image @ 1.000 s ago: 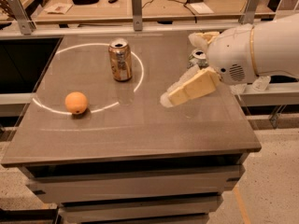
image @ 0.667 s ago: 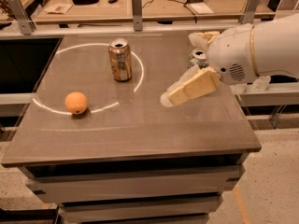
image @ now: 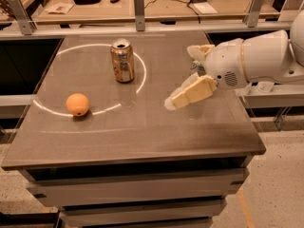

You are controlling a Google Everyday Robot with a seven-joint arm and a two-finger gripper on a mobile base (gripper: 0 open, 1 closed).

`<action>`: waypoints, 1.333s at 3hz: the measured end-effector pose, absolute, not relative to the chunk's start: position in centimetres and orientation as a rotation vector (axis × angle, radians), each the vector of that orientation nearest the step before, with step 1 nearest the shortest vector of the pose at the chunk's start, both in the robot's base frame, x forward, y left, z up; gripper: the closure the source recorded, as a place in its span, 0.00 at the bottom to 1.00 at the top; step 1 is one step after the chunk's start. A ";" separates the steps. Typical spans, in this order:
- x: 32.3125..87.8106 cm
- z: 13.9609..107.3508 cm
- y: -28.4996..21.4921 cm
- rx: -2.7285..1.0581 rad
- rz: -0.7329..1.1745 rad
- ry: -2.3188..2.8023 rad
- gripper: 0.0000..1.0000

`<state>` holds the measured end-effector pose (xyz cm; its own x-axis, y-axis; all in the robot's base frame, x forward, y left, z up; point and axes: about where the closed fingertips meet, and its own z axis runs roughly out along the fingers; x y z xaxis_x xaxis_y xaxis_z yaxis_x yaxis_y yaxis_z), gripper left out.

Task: Knock orange can over

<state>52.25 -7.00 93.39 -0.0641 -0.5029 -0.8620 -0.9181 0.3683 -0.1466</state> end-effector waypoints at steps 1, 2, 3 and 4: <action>55.0 93.4 -6.8 -1.330 0.588 1.697 0.00; 57.5 94.6 -5.8 -1.419 0.567 1.697 0.00; 59.4 94.6 -4.6 -1.499 0.562 1.708 0.00; 60.6 92.5 -4.0 -1.513 0.564 1.756 0.00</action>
Offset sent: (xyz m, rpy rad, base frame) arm 0.0865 0.0220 0.0263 -0.1690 0.0090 0.1612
